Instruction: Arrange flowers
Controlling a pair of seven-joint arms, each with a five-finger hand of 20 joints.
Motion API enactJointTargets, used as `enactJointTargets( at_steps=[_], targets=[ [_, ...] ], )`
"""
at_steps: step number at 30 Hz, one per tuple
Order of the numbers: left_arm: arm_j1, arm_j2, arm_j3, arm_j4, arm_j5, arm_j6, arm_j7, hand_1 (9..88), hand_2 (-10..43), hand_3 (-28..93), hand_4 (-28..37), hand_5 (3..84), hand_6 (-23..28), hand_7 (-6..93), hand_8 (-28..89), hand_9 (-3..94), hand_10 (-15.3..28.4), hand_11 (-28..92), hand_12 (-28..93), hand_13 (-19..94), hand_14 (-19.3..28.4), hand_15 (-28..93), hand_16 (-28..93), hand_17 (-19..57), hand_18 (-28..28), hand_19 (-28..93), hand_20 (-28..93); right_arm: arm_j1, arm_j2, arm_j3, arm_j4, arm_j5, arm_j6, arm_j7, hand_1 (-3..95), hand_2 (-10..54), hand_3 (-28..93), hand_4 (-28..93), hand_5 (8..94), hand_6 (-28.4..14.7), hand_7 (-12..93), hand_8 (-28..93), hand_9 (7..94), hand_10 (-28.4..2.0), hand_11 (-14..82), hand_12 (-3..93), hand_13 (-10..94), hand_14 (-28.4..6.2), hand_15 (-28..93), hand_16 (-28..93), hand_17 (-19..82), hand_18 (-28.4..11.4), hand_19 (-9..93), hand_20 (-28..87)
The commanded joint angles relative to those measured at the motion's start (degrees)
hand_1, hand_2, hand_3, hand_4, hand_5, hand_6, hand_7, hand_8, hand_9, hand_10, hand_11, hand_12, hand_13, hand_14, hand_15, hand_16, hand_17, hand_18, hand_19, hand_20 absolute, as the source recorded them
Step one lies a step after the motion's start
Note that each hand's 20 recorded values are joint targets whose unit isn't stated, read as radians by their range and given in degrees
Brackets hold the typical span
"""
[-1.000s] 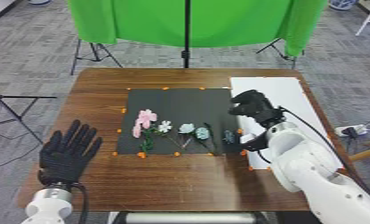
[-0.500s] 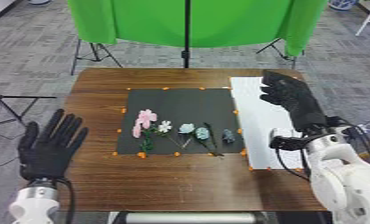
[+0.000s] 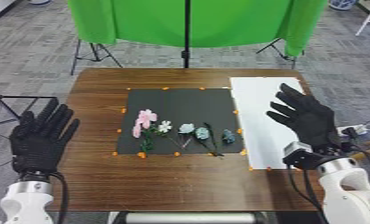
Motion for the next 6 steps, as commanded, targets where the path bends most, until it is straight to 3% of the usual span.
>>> enactJointTargets(
  at_steps=[1, 6],
  targets=[
    [0.8, 0.00, -0.38, -0.06, -0.13, 1.08, 0.61, 20.3, 18.8, 74, -28.3, 43.6, 7.1, 7.0, -7, 34.8, 12.4, 11, 10, 23, 9.1, 14, -4, -3.2, 12.3, 24, 15, -1.5, -0.2, 1.4, -1.8, 1.8, 3.2, 0.8, 12.5, 5.0, 78, -26, 39.0, -2.8, 7, -8, 32.2, -12.7, 1.9, 11.2, 25, -16.4, 4, 24, 9, -17.2, 29, 18],
    [1.2, -0.37, -0.29, -0.07, -0.13, 1.11, 0.76, 20.7, 18.6, 74, -28.3, 43.7, 7.1, 7.3, -7, 34.8, 12.4, 12, 10, 24, 9.3, 15, -4, -3.3, 12.4, 24, 15, -1.1, 0.1, 0.9, -1.5, 2.3, 3.6, 0.3, 12.9, 5.6, 78, -25, 39.5, -2.9, 7, -8, 32.2, -13.0, 1.9, 11.1, 25, -16.4, 4, 24, 9, -17.0, 29, 18]
  ],
)
